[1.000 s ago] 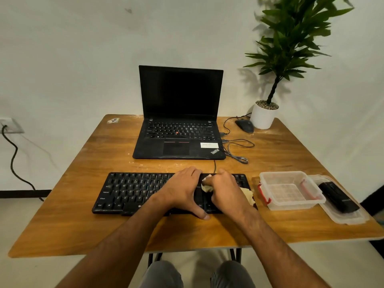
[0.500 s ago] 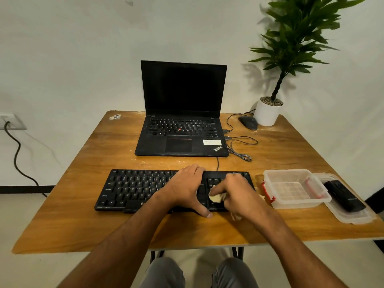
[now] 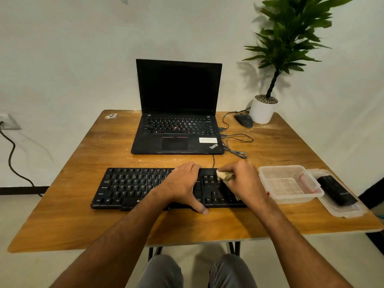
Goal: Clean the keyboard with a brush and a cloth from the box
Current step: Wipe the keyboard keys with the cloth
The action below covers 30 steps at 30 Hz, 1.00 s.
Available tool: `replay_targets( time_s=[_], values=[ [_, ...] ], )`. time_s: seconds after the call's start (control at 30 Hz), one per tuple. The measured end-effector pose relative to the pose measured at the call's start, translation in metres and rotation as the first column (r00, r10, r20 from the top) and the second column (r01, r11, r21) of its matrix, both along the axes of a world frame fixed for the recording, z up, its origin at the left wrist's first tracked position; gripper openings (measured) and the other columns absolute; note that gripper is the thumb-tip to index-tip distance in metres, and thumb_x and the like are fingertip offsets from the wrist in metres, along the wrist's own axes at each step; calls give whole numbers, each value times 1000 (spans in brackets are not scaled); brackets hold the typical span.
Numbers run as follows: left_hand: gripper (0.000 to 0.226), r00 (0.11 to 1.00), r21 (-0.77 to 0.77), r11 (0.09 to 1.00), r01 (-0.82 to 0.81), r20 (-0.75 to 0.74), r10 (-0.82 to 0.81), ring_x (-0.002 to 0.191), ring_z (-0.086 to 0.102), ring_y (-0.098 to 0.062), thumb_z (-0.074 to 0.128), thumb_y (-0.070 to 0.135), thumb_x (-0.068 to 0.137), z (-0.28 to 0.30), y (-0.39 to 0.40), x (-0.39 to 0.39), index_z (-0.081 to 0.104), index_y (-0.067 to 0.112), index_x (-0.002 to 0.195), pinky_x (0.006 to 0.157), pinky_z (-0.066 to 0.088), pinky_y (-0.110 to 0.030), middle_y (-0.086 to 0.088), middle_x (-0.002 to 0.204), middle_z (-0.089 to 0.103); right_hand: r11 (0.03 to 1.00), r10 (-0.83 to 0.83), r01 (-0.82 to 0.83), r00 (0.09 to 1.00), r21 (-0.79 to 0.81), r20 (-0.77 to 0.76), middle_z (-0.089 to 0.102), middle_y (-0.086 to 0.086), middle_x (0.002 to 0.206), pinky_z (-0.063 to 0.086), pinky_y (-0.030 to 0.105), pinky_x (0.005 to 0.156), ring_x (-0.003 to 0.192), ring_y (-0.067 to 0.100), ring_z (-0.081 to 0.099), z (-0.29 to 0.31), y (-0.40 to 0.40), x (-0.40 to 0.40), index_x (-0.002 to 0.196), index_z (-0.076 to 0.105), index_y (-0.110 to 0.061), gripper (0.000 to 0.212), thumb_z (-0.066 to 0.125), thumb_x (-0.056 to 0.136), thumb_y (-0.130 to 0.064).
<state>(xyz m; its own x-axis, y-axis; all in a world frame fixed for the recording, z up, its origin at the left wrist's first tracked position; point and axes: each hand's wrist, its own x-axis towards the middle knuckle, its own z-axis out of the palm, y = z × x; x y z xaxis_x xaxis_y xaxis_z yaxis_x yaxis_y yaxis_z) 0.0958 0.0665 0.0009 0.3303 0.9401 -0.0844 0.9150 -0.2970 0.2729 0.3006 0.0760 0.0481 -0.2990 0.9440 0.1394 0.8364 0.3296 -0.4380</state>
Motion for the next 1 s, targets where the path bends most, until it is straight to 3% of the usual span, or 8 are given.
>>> replay_targets(
  time_s=[0.17,0.23,0.3,0.4,0.5,0.6,0.77,1.0],
  values=[
    [135,1000,-6,1000,-1,-11,1,130,41,-17,85,83,50,0,-2,1,31,15,153,118,36,-37,-1,144,41,999,50,-51,992,4,118,71,-1,124,47,28,104,118,16,62,-9,-12,-8,123,72,-21,47,66,84,4],
    [135,1000,-13,1000,0,-14,0,132,40,-18,86,81,52,1,-2,1,29,14,155,119,35,-37,-1,146,39,997,71,-63,987,-53,144,72,-3,121,51,31,101,114,14,63,-5,-13,0,118,75,-23,41,70,84,0],
    [136,1000,-23,1000,-2,-9,2,133,39,-19,87,80,53,2,-1,1,27,14,156,120,34,-37,-2,147,38,988,45,-40,998,-149,34,73,-8,112,53,27,90,104,10,63,1,-4,10,108,78,-24,32,75,83,-4],
    [137,1000,-24,1000,-6,13,6,132,40,-18,87,80,51,1,-2,1,28,15,155,120,35,-38,0,146,39,979,-152,104,943,-173,-296,73,-12,96,46,14,71,98,6,65,7,19,15,98,80,-23,21,79,83,-9],
    [136,1000,-17,1000,-1,23,2,130,40,-17,88,80,50,1,-2,1,29,16,155,119,35,-37,0,144,40,951,-307,254,843,-176,-442,73,-10,101,49,19,71,93,6,67,3,36,6,102,77,-24,25,75,84,-7],
    [138,1000,-15,1000,-4,19,5,132,40,-17,88,80,50,2,-2,1,28,15,156,120,34,-36,0,146,39,967,-253,233,925,-104,-283,69,-8,114,52,20,72,85,1,62,-3,35,-12,117,71,-25,36,71,87,-6],
    [138,1000,2,1000,2,19,-2,132,41,-18,87,81,51,1,-2,0,28,13,156,119,34,-35,-1,145,39,991,-128,129,992,-48,11,69,2,111,53,27,86,102,16,64,-14,21,-25,108,73,-11,22,75,89,-21],
    [138,1000,16,1000,9,27,-9,131,40,-18,86,82,50,-1,-2,-1,29,12,155,119,34,-35,-1,146,40,994,-83,92,987,-60,137,64,2,100,57,28,72,89,16,63,-6,9,-28,99,66,-11,6,68,93,-12]
  ],
)
